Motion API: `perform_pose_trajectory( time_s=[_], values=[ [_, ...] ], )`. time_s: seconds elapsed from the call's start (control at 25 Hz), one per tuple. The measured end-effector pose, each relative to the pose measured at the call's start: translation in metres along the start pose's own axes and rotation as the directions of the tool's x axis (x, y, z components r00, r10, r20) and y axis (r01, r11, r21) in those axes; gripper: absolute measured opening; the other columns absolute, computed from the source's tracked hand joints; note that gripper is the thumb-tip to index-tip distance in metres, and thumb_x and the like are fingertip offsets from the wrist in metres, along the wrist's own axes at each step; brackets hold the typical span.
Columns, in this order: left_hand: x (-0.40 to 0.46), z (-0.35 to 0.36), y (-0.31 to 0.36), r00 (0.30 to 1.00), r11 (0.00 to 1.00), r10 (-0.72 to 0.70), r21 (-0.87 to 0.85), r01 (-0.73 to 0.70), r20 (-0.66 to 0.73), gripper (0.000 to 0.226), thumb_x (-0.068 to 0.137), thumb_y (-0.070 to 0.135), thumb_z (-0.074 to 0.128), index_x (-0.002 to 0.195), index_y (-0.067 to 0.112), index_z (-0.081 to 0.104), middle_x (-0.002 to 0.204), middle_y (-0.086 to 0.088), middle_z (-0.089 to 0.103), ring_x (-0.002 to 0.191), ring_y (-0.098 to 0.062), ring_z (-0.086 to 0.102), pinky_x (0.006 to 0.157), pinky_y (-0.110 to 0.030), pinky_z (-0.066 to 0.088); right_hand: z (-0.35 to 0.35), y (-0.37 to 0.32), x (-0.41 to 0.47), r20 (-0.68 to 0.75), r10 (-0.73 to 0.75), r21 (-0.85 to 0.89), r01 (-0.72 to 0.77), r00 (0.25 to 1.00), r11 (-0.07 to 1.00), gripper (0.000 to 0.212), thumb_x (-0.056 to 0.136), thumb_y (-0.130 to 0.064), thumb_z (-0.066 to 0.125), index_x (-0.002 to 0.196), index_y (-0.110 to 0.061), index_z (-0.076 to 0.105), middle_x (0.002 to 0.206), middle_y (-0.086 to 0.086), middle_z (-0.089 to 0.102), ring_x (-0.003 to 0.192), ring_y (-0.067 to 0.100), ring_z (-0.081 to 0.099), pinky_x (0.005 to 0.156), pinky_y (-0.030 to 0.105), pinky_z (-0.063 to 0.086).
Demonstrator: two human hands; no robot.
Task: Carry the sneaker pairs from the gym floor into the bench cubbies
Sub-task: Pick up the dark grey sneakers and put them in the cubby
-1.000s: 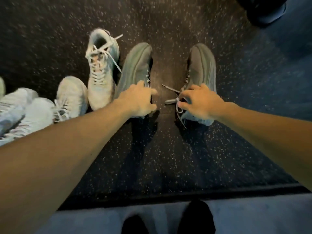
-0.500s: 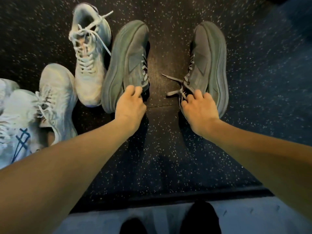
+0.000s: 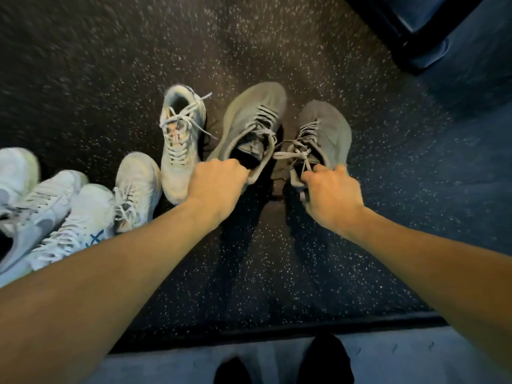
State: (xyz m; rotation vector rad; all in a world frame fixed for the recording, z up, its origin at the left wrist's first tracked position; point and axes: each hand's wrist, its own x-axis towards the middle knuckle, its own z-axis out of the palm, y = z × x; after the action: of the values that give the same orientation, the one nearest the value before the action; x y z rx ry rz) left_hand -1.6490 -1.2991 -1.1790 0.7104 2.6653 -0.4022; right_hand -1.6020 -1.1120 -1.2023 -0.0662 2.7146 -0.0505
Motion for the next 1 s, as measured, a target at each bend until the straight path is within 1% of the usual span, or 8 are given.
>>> perform_pose_trajectory(
  time_s=[0.16, 0.24, 0.32, 0.4, 0.6, 0.72, 0.84, 1.0],
  values=[
    [-0.011, -0.063, -0.014, 0.995, 0.985, 0.046, -0.16, -0.059, -0.085, 0.015, 0.091, 0.022, 0.054, 0.105, 0.018, 0.058, 0.102, -0.004, 0.056, 0.089, -0.032, 0.061, 0.059, -0.037, 0.035, -0.071, 0.0, -0.012, -0.113, -0.011, 0.186, 0.032, 0.994, 0.982, 0.017, 0.091, -0.028, 0.052, 0.102, -0.015, 0.053, 0.1, 0.005, 0.052, 0.088, 0.034, 0.056, 0.059, 0.035, 0.037],
    [-0.014, -0.099, -0.023, 0.989, 0.978, 0.025, -0.202, -0.054, -0.143, 0.012, 0.09, 0.027, 0.058, 0.092, 0.017, 0.052, 0.095, -0.004, 0.056, 0.088, -0.033, 0.06, 0.062, -0.039, 0.039, -0.113, 0.002, -0.016, -0.161, 0.01, 0.248, 0.031, 0.987, 0.968, 0.016, 0.09, -0.028, 0.054, 0.101, -0.016, 0.052, 0.098, 0.003, 0.051, 0.086, 0.034, 0.057, 0.059, 0.035, 0.038],
    [-0.022, -0.145, -0.038, 0.974, 0.974, -0.009, -0.222, -0.043, -0.225, 0.026, 0.088, 0.025, 0.062, 0.079, 0.02, 0.039, 0.081, -0.001, 0.049, 0.081, -0.031, 0.06, 0.059, -0.038, 0.04, -0.165, 0.004, -0.025, -0.222, 0.023, 0.296, 0.045, 0.975, 0.954, 0.022, 0.088, -0.031, 0.059, 0.104, -0.018, 0.053, 0.099, 0.003, 0.051, 0.087, 0.034, 0.056, 0.063, 0.036, 0.04],
    [-0.034, -0.196, -0.055, 0.955, 0.965, -0.033, -0.257, -0.046, -0.296, 0.031, 0.088, 0.028, 0.062, 0.074, 0.021, 0.035, 0.072, 0.004, 0.04, 0.075, -0.028, 0.058, 0.056, -0.036, 0.04, -0.221, 0.005, -0.036, -0.279, 0.021, 0.338, 0.078, 0.96, 0.938, 0.023, 0.086, -0.032, 0.062, 0.102, -0.019, 0.053, 0.095, 0.001, 0.05, 0.088, 0.033, 0.056, 0.067, 0.038, 0.043],
    [-0.077, -0.347, -0.1, 0.911, 0.954, -0.089, -0.298, -0.039, -0.403, 0.027, 0.086, 0.032, 0.062, 0.076, 0.022, 0.039, 0.077, 0.003, 0.047, 0.083, -0.029, 0.059, 0.059, -0.035, 0.035, -0.376, 0.001, -0.075, -0.416, 0.03, 0.398, 0.152, 0.909, 0.905, 0.014, 0.083, -0.026, 0.063, 0.089, -0.023, 0.051, 0.088, -0.003, 0.046, 0.082, 0.026, 0.052, 0.066, 0.037, 0.042],
    [-0.116, -0.462, -0.125, 0.866, 0.963, -0.091, -0.266, -0.051, -0.492, 0.021, 0.085, 0.028, 0.059, 0.077, 0.021, 0.041, 0.08, 0.001, 0.05, 0.085, -0.029, 0.059, 0.059, -0.033, 0.033, -0.487, -0.005, -0.113, -0.521, 0.036, 0.388, 0.199, 0.853, 0.9, 0.011, 0.081, -0.018, 0.06, 0.087, -0.021, 0.05, 0.089, -0.002, 0.048, 0.08, 0.027, 0.052, 0.067, 0.039, 0.044],
    [-0.161, -0.568, -0.149, 0.815, 0.975, -0.073, -0.213, -0.063, -0.575, 0.021, 0.086, 0.031, 0.06, 0.078, 0.023, 0.042, 0.088, -0.001, 0.059, 0.085, -0.027, 0.059, 0.059, -0.032, 0.031, -0.594, -0.009, -0.153, -0.623, 0.016, 0.363, 0.271, 0.782, 0.892, 0.012, 0.082, -0.02, 0.062, 0.092, -0.021, 0.055, 0.09, -0.004, 0.05, 0.08, 0.023, 0.053, 0.068, 0.039, 0.046],
    [-0.242, -0.713, -0.185, 0.718, 0.989, -0.07, -0.142, -0.041, -0.692, 0.024, 0.084, 0.032, 0.064, 0.076, 0.025, 0.042, 0.086, -0.003, 0.059, 0.082, -0.028, 0.059, 0.058, -0.032, 0.031, -0.748, -0.018, -0.225, -0.753, -0.058, 0.25, 0.367, 0.656, 0.896, 0.017, 0.08, -0.021, 0.068, 0.093, -0.019, 0.058, 0.087, -0.004, 0.047, 0.078, 0.022, 0.051, 0.067, 0.035, 0.044]
  ],
)
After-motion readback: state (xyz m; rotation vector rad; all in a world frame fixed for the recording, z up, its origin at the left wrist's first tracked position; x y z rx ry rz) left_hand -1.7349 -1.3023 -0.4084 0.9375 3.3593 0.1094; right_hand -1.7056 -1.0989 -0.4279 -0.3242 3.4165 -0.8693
